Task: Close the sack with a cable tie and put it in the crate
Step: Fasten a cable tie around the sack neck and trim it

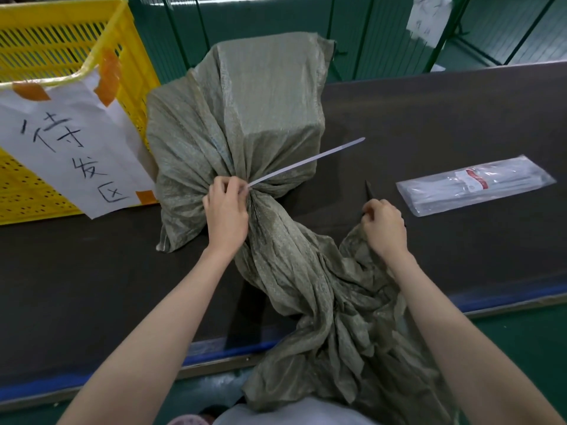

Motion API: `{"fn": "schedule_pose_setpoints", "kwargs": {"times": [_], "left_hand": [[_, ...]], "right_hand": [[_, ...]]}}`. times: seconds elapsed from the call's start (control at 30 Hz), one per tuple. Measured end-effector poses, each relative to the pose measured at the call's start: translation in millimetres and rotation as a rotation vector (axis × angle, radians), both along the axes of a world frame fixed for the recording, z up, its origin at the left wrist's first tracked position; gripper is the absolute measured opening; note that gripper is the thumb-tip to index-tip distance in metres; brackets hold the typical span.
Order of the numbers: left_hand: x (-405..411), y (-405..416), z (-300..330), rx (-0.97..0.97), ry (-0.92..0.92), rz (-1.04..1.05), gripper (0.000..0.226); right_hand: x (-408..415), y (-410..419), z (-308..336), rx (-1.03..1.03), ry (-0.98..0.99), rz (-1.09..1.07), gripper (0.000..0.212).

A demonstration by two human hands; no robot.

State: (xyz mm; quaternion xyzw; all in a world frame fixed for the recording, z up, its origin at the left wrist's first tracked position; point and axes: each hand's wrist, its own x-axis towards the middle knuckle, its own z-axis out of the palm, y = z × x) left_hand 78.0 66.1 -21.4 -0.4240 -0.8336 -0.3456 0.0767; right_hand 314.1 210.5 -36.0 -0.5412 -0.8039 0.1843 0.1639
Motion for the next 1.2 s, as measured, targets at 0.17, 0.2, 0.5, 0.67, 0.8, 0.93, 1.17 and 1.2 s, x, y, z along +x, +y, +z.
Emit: {"fn": "schedule_pose_setpoints", "kwargs": {"times": [0.17,0.2,0.5,0.67,0.8,0.93,1.17,1.2], "left_hand": [[0,0,-1,-0.013,0.009,0.005,0.010],[1,0,0,-0.008,0.010,0.003,0.010],[2,0,0,-0.012,0.007,0.011,0.010],[3,0,1,-0.007,-0.009,0.007,0.010],[3,0,2,-0.011,-0.014,0.003,0.009],[0,-1,5,-0.007,-0.024,-0.014,0.012],[-5,-2,9,0.105,-0.160,-0.073,0.012],[-5,-3,10,0.137,-0.194,-0.091,0.011]], "right_hand": [[6,31,-18,-0.054,-0.200,-0.033,0.022],[8,34,-21,-0.068,-0.243,-0.039,0.023],[5,42,-35,-0.182,-0.420,-0.028,0.046],[6,55,-27,-0.210,-0.377,-0.049,0.044],[7,72,-15,-0.288,-0.171,-0.085,0.038],[-2,82,5,-0.299,0.080,-0.154,0.024],[-24,71,45,-0.203,0.484,-0.156,0.026],[-26,66,48,-0.178,0.519,-0.143,0.029]]}}
